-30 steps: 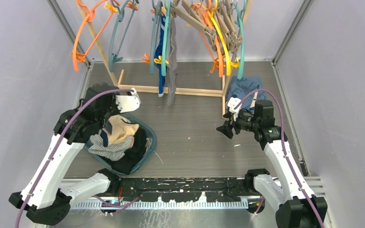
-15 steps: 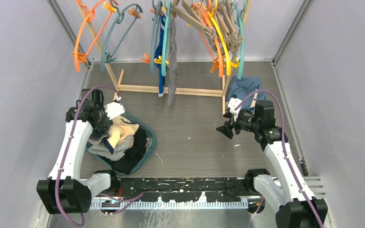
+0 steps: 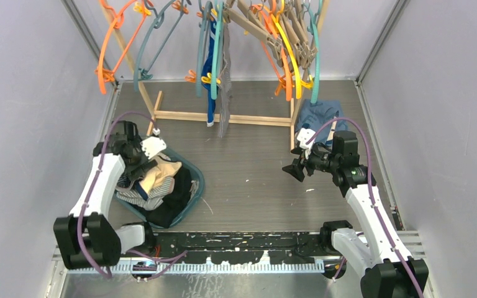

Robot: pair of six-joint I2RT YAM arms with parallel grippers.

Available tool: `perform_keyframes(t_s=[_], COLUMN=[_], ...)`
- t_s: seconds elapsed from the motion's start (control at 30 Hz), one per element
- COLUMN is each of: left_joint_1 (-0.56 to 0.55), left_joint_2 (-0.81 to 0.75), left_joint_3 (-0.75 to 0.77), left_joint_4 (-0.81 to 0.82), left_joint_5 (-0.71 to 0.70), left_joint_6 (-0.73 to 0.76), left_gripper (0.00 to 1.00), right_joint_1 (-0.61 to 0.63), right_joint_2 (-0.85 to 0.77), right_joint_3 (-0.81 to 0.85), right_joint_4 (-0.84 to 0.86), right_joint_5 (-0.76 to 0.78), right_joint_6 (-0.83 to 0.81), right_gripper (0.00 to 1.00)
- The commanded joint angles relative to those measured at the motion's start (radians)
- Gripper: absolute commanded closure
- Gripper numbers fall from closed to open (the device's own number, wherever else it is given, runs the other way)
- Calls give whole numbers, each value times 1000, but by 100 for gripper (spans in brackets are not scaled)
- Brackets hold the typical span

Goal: Remove the underwear clipped to the hanger
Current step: Place the underwear in the bin, then pick up the hanger from the clothesline.

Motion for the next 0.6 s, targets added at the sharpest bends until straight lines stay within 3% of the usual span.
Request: perform_keyframes(t_s=[0.0, 0.1, 0.17, 0.3, 0.57], left_joint_1=[5, 6, 5, 5, 1], left_joint_2=[-155, -251, -284, -287, -170], left_joint_3=[118, 190, 256, 412, 774], left_joint_4=[-69, -136, -206, -313, -296], left_joint_5=[161, 271, 350, 475, 657], left_joint_6=[-56, -75, -97, -199, -594], left_gripper=[19, 4, 0, 2, 3], right_joint_1=[8, 9, 9, 11, 15], right_joint_2=[0, -6, -8, -9, -6], right_joint_3=[4, 5, 4, 4, 4], right_joint_4=[27, 27, 27, 27, 27], right_joint_5=[-12, -10, -9, -8, -10], right_joint_6=[-14, -15, -15, -16, -17], right_gripper=[27, 27, 27, 27, 27])
